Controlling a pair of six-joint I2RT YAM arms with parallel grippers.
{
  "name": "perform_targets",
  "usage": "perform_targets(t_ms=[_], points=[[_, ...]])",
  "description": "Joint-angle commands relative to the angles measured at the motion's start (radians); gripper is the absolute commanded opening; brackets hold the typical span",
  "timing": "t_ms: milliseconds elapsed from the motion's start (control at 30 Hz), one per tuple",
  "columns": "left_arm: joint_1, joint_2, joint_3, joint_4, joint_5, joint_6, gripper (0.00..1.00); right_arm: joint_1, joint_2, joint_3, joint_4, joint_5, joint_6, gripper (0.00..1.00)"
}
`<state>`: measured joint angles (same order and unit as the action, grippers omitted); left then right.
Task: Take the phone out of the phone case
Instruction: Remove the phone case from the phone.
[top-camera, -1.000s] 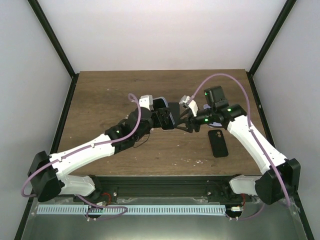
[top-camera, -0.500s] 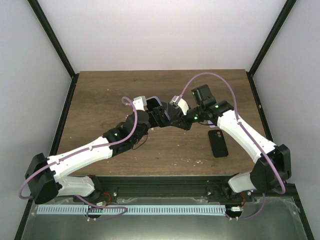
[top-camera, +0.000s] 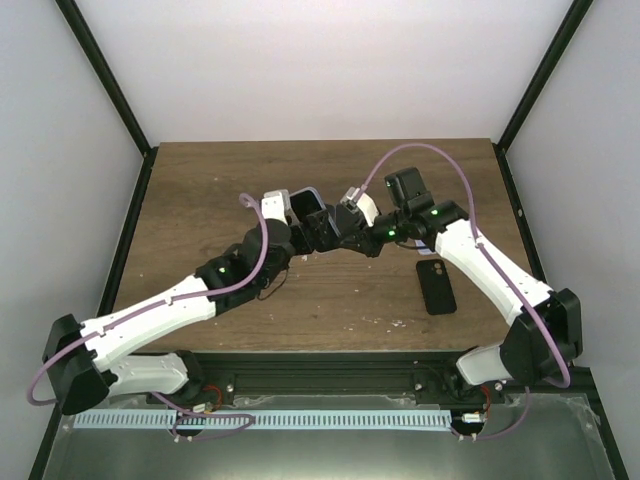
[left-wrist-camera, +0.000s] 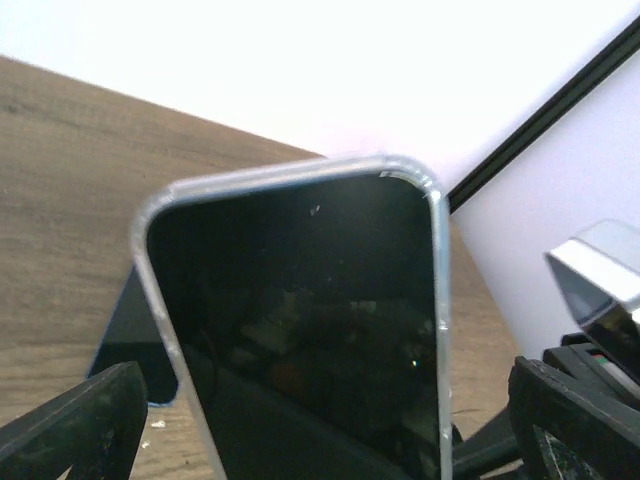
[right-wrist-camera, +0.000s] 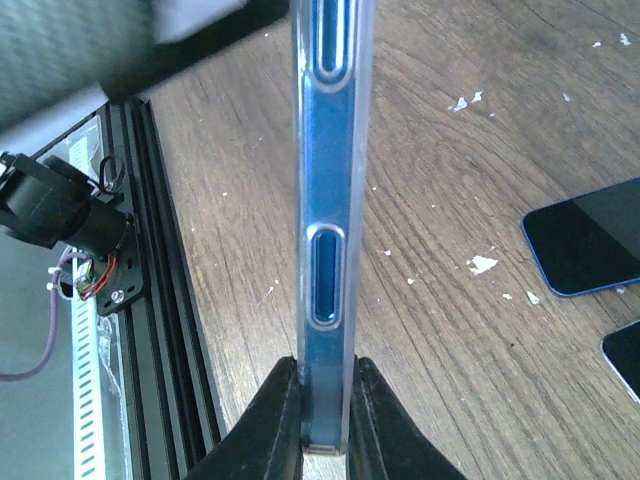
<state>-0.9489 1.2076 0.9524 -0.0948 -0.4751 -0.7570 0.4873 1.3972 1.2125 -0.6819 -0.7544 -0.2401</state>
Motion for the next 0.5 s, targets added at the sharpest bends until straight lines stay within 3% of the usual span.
perform_targets(t_ms=[0, 100, 167, 333, 467], points=[[0.011, -0.094, 0.031, -0.025, 0.010, 0.202, 1.00, -0.024, -0.041, -0.005, 0.075, -0.031, 0.044, 0.01], [0.044, -0.182, -0.056, 0.028, 0.136, 0.266, 1.00, -0.069, -0.065, -0.032, 0.086, -0.086, 0.038, 0.01], [0.103, -0.242, -0.136, 0.081, 0.337, 0.273, 0.97, -0.104, -0.079, -0.039, 0.071, -0.144, 0.022, 0.01], [0.291, -0.341, -0.292, 0.259, 0.869, 0.225, 0.74, -0.149, -0.112, -0.047, -0.042, -0.274, -0.091, 0.01], [0.324, -0.347, -0.348, 0.354, 0.952, 0.204, 0.76, -0.149, -0.162, -0.088, -0.095, -0.381, -0.162, 0.01]])
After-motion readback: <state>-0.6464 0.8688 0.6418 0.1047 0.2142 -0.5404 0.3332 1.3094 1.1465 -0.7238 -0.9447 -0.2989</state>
